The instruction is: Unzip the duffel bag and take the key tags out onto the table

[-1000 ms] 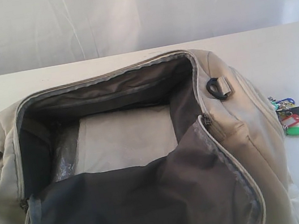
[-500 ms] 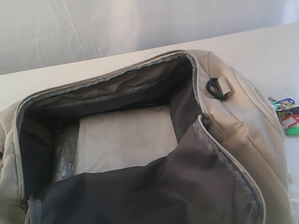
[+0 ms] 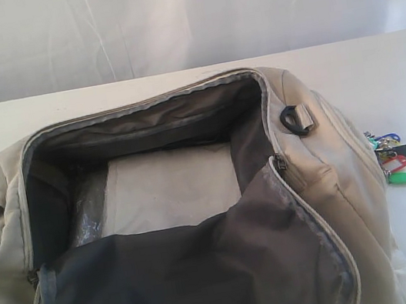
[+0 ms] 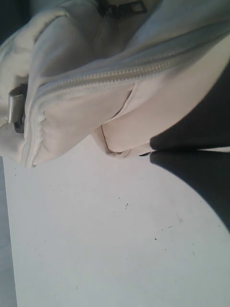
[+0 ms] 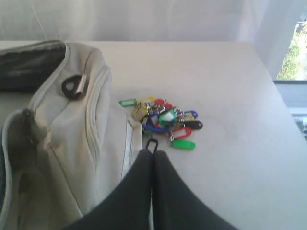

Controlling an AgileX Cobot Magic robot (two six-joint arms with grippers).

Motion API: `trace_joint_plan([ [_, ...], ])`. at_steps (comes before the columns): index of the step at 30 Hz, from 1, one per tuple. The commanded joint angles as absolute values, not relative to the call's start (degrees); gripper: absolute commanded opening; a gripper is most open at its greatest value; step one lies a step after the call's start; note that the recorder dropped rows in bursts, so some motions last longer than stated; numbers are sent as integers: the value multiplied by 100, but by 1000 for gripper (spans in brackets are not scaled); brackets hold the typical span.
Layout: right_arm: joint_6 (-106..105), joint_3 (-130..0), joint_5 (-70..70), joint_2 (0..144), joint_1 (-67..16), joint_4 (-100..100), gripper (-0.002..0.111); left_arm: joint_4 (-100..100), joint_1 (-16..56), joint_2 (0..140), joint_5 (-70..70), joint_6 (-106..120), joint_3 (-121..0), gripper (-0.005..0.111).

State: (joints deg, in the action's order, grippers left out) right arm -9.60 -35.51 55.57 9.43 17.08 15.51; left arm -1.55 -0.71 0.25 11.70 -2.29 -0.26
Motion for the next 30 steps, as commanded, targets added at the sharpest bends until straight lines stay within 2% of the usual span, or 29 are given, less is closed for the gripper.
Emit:
trace_joint_plan([
  [1, -887, -2964, 5319, 744, 1765, 1612, 0, -140, -85, 0, 1152, -279, 0, 0],
  [7, -873, -2506, 4176, 645, 1765, 1641, 0, -140, -85, 0, 1152, -279, 0, 0],
  [12, -873, -1679, 2520, 549, 1765, 1641, 0, -140, -85, 0, 1152, -279, 0, 0],
  [16, -873, -996, 1740, 407, 1765, 1641, 0, -140, -85, 0, 1152, -279, 0, 0],
  [21, -873, -35, 1560, 186, 1765, 1641, 0, -140, -85, 0, 1152, -279, 0, 0],
  [25, -873, 0, 2110, 181, 1538, 1603, 0, -140, -85, 0, 1152, -279, 0, 0],
  [30, -873, 0, 2048, 181, 1367, 1623, 0, -140, -85, 0, 1152, -279, 0, 0],
])
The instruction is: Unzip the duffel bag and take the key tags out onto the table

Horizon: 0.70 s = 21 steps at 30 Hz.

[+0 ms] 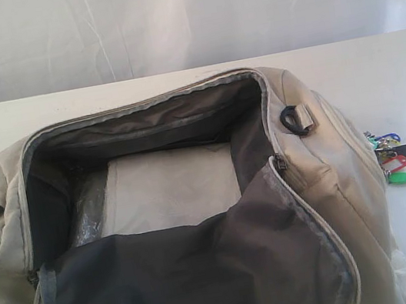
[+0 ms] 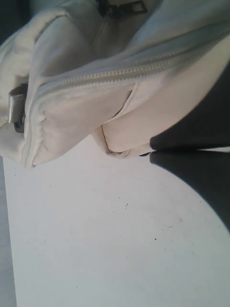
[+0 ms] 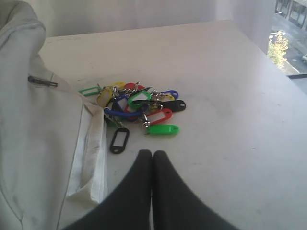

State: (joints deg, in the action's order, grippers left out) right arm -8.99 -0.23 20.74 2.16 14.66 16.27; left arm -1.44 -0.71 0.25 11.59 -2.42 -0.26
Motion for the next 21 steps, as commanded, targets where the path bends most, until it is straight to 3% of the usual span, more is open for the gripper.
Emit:
trace_joint_plan([
  [1, -873, 0, 2048, 181, 1367, 1623, 0, -140, -85, 0, 1152, -279, 0, 0],
  [21, -873, 0, 1997, 0, 1368, 1002, 0, -140, -96, 0, 1152, -279, 0, 0],
])
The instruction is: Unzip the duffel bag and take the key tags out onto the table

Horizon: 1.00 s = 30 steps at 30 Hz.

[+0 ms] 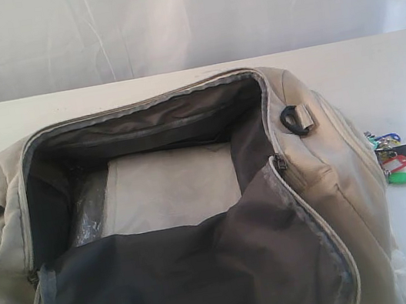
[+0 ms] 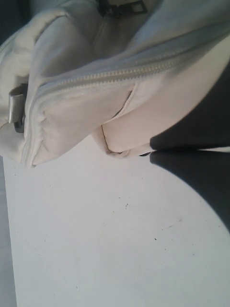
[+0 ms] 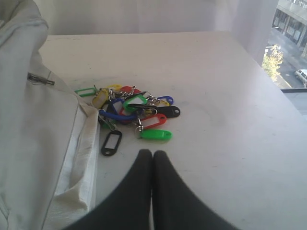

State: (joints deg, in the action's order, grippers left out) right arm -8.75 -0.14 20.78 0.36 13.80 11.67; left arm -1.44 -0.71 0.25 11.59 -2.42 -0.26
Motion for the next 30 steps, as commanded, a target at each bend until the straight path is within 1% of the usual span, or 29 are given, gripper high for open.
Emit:
trace_joint_plan([
  [1, -873, 0, 1962, 0, 1368, 1001, 0, -140, -96, 0, 1152, -279, 0, 0],
  [4, -873, 0, 1952, 0, 1354, 1001, 0, -140, -96, 0, 1152, -279, 0, 0],
  [14, -873, 0, 1908, 0, 704, 520, 0, -140, -96, 0, 1152, -279, 0, 0],
  [19, -873, 0, 1908, 0, 671, 31, 0, -140, -96, 0, 1152, -279, 0, 0],
  [30, -873, 0, 1930, 0, 671, 0, 0, -140, -96, 0, 1152, -279, 0, 0],
])
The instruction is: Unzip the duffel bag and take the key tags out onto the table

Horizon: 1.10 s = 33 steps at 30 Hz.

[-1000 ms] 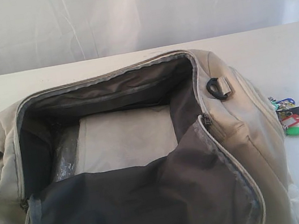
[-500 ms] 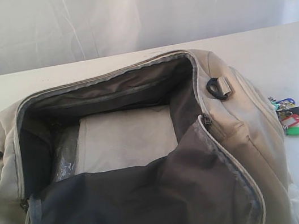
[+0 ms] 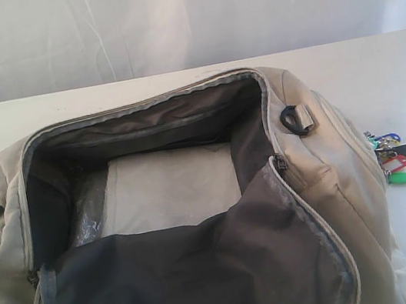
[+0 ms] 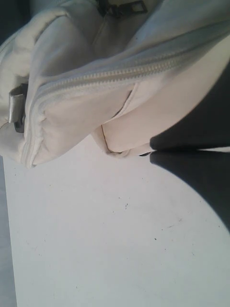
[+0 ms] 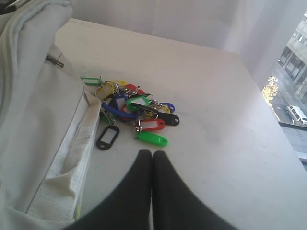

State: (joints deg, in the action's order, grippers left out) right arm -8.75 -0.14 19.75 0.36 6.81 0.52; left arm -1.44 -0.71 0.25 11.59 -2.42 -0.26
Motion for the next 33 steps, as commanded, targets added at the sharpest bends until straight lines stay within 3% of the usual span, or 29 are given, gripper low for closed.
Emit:
trace_joint_plan([
  [1, -873, 0, 1930, 0, 671, 0, 0, -140, -96, 0, 1152, -279, 0, 0],
  [8, -843, 0, 1936, 0, 671, 40, 0, -140, -96, 0, 1152, -279, 0, 0],
  [14, 663, 0, 1947, 0, 671, 40, 0, -140, -96, 0, 1152, -279, 0, 0],
  [33, -270, 0, 1947, 0, 671, 40, 0, -75, -392, 0, 1152, -279, 0, 0],
])
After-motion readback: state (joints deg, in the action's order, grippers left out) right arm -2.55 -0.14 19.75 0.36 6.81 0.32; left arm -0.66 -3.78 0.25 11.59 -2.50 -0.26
